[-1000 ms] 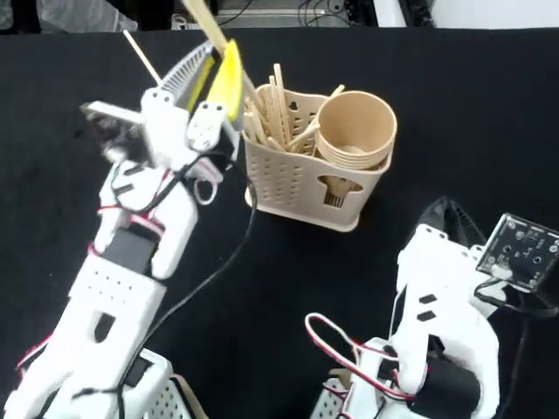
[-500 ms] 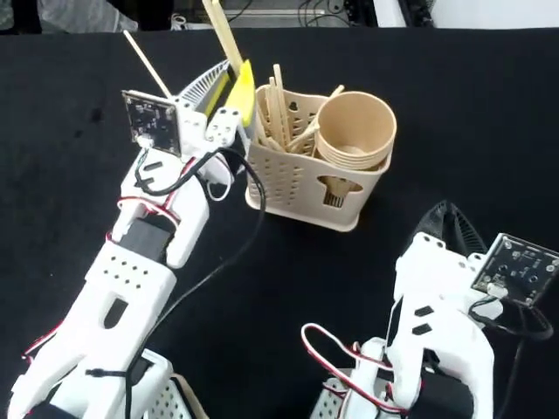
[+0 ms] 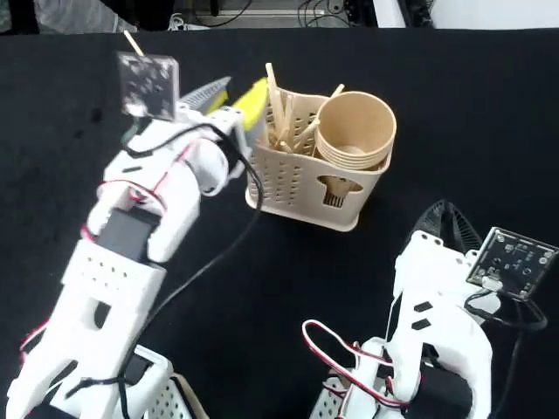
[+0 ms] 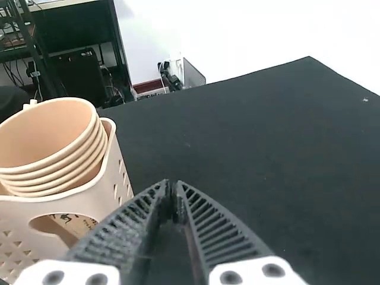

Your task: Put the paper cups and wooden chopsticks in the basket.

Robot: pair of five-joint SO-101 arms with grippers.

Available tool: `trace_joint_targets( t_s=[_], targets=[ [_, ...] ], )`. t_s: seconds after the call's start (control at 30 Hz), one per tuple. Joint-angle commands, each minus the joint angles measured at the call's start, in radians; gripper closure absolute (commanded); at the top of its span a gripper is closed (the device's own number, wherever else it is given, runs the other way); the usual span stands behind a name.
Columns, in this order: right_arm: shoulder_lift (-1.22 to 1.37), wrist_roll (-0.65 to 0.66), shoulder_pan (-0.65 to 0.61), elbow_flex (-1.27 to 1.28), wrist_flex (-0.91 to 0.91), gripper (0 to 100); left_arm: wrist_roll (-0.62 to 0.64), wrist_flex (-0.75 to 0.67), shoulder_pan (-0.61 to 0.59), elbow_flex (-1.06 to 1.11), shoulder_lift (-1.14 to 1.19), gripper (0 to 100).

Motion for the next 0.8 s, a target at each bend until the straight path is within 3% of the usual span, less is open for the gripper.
trace_joint_targets(
  t_s=[0.0,0.17,0.27,0.37,0.6,0.77],
  targets=[
    [0.001,0.009,-0.011,-0.002,-0.02,97.6,-0.032,0.279,-0.065,-0.288,-0.012,83],
    [0.001,0.009,-0.012,-0.001,-0.02,97.6,-0.052,0.514,-0.148,-0.509,-0.005,83],
    [0.001,0.011,-0.011,-0.001,-0.02,97.6,-0.055,0.519,-0.14,-0.524,-0.017,83],
    [0.001,0.011,-0.009,-0.001,-0.02,97.6,-0.063,0.526,-0.219,-0.526,-0.012,83],
    [0.001,0.011,-0.011,0.01,-0.034,97.6,-0.301,0.664,-0.475,-0.437,0.164,83],
    [0.001,0.011,-0.011,0.016,-0.04,97.6,-0.451,0.776,-0.558,-0.455,0.433,83]
  ],
)
